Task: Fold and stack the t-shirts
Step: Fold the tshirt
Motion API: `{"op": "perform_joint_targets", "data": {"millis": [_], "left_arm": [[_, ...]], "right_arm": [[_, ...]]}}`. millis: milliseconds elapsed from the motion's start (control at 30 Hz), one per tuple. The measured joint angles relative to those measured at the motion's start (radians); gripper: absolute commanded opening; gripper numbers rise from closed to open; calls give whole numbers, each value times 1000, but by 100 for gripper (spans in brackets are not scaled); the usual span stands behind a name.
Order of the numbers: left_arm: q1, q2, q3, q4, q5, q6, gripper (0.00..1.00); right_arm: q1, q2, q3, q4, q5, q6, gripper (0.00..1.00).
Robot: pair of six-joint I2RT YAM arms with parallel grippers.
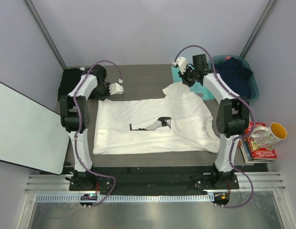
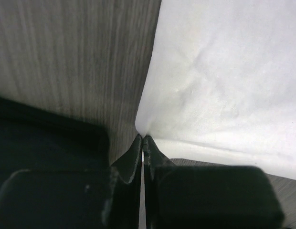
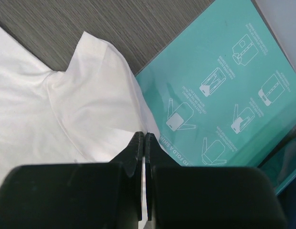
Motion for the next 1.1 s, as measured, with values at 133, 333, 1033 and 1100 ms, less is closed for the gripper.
{"op": "perform_joint_targets", "data": {"millis": [133, 333, 1033, 1100], "left_arm": [[-2, -75, -32, 35, 11, -7, 0], [-3, -161, -88, 68, -7, 3, 0], [-23, -396, -359, 32, -66, 133, 0], [-31, -407, -358, 19, -63, 135, 0]], "right_arm": [[0, -14, -15, 5, 2, -3, 1], [0, -50, -55, -4, -2, -36, 1], [0, -460, -319, -606, -105, -484, 1], [0, -468, -343, -640, -100, -513, 1]]}}
